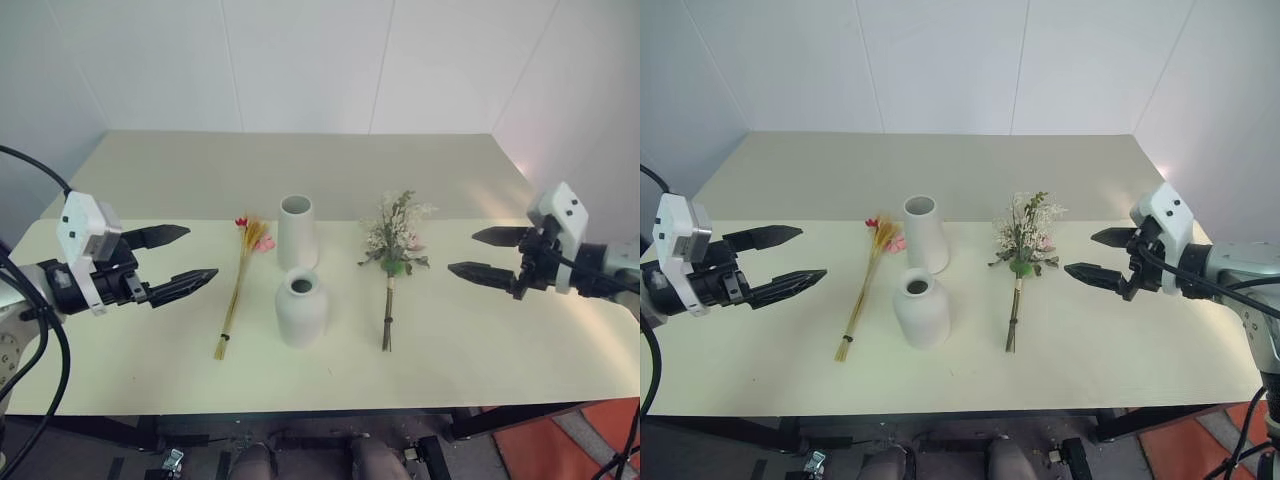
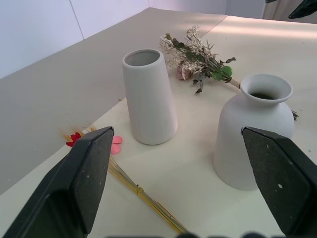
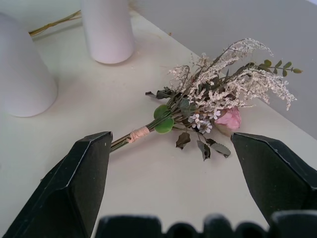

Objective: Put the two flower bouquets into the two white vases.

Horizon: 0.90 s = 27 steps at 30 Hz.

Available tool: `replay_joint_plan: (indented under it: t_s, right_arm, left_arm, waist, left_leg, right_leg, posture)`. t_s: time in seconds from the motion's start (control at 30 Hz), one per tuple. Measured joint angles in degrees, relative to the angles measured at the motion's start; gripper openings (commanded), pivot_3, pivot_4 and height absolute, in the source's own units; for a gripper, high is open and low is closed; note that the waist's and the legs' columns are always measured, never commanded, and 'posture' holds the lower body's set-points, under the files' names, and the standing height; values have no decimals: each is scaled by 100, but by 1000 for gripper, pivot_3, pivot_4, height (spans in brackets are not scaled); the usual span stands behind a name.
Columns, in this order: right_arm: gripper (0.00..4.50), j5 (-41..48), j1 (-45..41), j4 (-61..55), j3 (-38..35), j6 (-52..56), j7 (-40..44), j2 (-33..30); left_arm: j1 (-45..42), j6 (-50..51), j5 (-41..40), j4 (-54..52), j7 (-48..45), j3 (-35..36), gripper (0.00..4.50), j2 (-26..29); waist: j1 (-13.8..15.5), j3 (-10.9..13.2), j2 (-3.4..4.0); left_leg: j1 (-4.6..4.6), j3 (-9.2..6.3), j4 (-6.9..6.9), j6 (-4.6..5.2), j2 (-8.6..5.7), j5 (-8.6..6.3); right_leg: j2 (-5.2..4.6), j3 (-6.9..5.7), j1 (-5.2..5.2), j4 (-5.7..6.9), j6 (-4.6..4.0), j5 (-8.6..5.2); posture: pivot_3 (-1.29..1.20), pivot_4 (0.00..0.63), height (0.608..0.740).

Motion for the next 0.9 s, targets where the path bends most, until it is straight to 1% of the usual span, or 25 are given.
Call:
replay_joint_plan:
  t_s: [0.3, 0.37, 0.43, 0.53, 0.57, 0.7, 0.8, 0.9]
  right_arm:
    - [4500, -36, -216, 78, 178, 64, -22, 102]
    - [4500, 36, -464, 74, 329, 579, -174, 118]
    - [4500, 99, -923, 56, 606, 1471, -496, 236]
    - [4500, 191, -1557, 59, 1017, 2726, -1042, 708]
    - [4500, 183, -1701, 90, 1120, 3032, -1213, 852]
    - [4500, -32, -2362, 448, 1734, 3964, -1752, 1360]
    - [4500, -300, -3036, 1217, 1980, 4678, -2202, 2012]
    - [4500, -753, -3616, 2332, 2031, 4914, -2680, 2531]
  left_arm:
    - [-27, -201, 69, 80, -116, 3, 4467, 3]
    - [-137, -228, 104, 183, -160, -16, 4467, 3]
    - [-309, -356, 117, 257, -218, -98, 4467, 2]
    - [-559, -435, 114, 344, -309, -282, 4467, -4]
    - [-624, -435, 112, 372, -328, -320, 4467, -7]
    - [-924, -439, 70, 545, -422, -473, 4467, -27]
    - [-1044, -442, 73, 611, -520, -577, 4467, -29]
    - [-1054, -442, 71, 621, -557, -620, 4467, -32]
  waist:
    - [2, 0, 0]
    - [-9, 0, 0]
    - [-28, 0, 0]
    - [-47, 0, 0]
    - [-48, 0, 0]
    - [-48, 0, 0]
    - [-85, 0, 0]
    - [-125, 0, 0]
  left_leg:
    - [-1, 1, 0, 0, 0, 0]
    - [-1, 0, 0, 0, 0, 0]
    - [4, 0, 1, 0, 0, 0]
    - [2, -1, 0, 0, 0, 0]
    - [-6, -2, 0, 0, 0, 0]
    - [-23, -3, 1, 0, -1, 0]
    - [-23, -4, 1, 0, -1, 0]
    - [-24, -4, 1, 1, -1, 0]
  right_leg:
    - [0, 0, 0, 0, 0, 0]
    - [0, 1, -2, 1, -2, 0]
    - [0, 1, -1, 2, -15, -6]
    - [1, 1, -2, 7, -14, -5]
    - [1, 0, -7, 7, 6, 7]
    - [1, -1, -18, 3, 10, 10]
    - [1, -2, -18, 6, 10, 11]
    - [1, -2, -18, 6, 10, 12]
  posture:
    - [0, 150, 740]
    - [0, 150, 740]
    - [0, 150, 740]
    - [0, 150, 740]
    - [0, 150, 740]
    - [0, 150, 740]
    - [0, 150, 740]
    - [0, 150, 740]
